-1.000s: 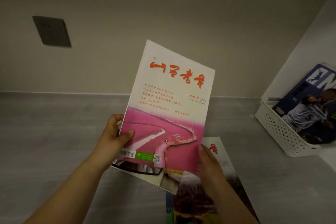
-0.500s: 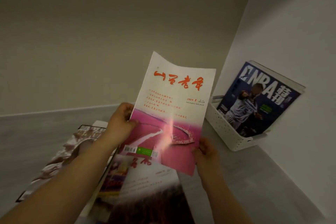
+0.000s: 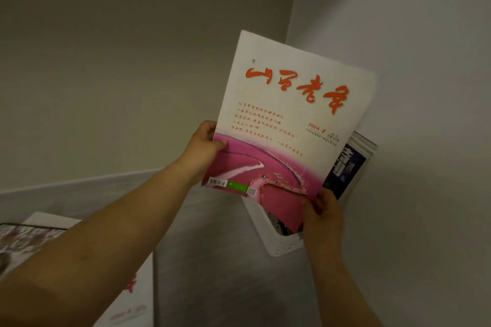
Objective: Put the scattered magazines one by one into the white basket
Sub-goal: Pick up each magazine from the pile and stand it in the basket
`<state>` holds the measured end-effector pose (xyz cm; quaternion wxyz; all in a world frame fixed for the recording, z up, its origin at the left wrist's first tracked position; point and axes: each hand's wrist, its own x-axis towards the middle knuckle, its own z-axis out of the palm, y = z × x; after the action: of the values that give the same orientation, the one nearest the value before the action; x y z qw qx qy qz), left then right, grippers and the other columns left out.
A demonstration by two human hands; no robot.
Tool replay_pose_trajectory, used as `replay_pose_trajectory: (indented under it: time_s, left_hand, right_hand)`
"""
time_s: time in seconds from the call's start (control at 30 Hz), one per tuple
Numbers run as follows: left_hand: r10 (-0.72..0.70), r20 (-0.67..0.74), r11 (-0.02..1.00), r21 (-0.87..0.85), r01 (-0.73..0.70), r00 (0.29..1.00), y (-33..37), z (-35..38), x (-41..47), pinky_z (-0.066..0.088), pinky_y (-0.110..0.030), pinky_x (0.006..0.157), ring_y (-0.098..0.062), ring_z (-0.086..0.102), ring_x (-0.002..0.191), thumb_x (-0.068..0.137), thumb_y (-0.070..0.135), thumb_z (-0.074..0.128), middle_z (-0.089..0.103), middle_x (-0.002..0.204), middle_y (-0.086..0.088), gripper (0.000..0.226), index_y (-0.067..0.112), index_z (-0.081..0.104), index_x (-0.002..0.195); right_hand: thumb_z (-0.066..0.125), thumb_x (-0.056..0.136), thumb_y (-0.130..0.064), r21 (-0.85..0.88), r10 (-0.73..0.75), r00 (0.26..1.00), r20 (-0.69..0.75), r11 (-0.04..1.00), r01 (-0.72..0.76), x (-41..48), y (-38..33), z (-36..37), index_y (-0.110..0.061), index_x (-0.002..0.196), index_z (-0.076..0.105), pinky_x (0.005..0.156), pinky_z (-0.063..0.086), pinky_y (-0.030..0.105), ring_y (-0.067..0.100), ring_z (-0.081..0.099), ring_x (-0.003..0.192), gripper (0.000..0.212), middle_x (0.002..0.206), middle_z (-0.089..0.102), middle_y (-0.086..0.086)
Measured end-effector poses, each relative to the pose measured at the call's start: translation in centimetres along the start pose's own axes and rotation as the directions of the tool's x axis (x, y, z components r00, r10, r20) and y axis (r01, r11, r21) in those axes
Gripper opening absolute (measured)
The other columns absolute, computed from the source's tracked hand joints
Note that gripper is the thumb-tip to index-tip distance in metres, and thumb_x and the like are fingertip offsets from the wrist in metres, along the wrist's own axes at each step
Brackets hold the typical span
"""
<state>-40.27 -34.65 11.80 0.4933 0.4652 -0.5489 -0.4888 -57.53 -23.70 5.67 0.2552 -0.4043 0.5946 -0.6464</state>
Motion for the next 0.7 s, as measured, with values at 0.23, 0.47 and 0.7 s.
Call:
replay_pose_trajectory:
  time_s: [0.23,0.47,0.7]
  left_hand:
    - [0.016,0.051,1.000,0.012,-0.017,0.999,1.6,6.1,4.5,0.050,-0.037,0.086,-0.026,0.053,0.109,0.083,-0.012,0.036,0.055,0.120,-0.011,0.043,0.003,0.041,0.123]
    - [-0.090,0.107,0.992,0.097,0.080,0.990,-0.3,8.7,7.2,0.045,-0.036,0.093,-0.028,0.048,0.120,0.086,-0.009,0.033,0.050,0.132,-0.013,0.047,0.007,0.037,0.130]
    - [-0.170,0.148,0.968,0.210,0.137,0.974,-3.1,8.9,7.9,0.040,-0.047,0.104,-0.030,0.046,0.123,0.086,-0.008,0.033,0.050,0.133,-0.014,0.046,0.005,0.039,0.129]
  right_hand:
    - [0.048,0.087,-0.004,-0.165,-0.118,0.991,-0.066,0.981,0.106,3.7,1.8,-2.9,-0.031,0.093,0.050,0.059,0.041,0.020,0.001,0.055,0.073,0.028,0.079,0.057,-0.018]
    - [0.044,0.088,-0.004,-0.311,-0.071,0.997,0.011,0.948,0.071,4.2,4.0,-3.0,-0.010,0.111,0.049,0.060,0.041,0.024,0.021,0.055,0.079,0.024,0.090,0.056,0.001]
    - [0.043,0.088,-0.002,-0.378,0.070,0.996,0.052,0.925,-0.045,4.1,6.1,-1.8,-0.009,0.113,0.046,0.062,0.043,0.023,0.019,0.054,0.079,0.026,0.095,0.059,0.008]
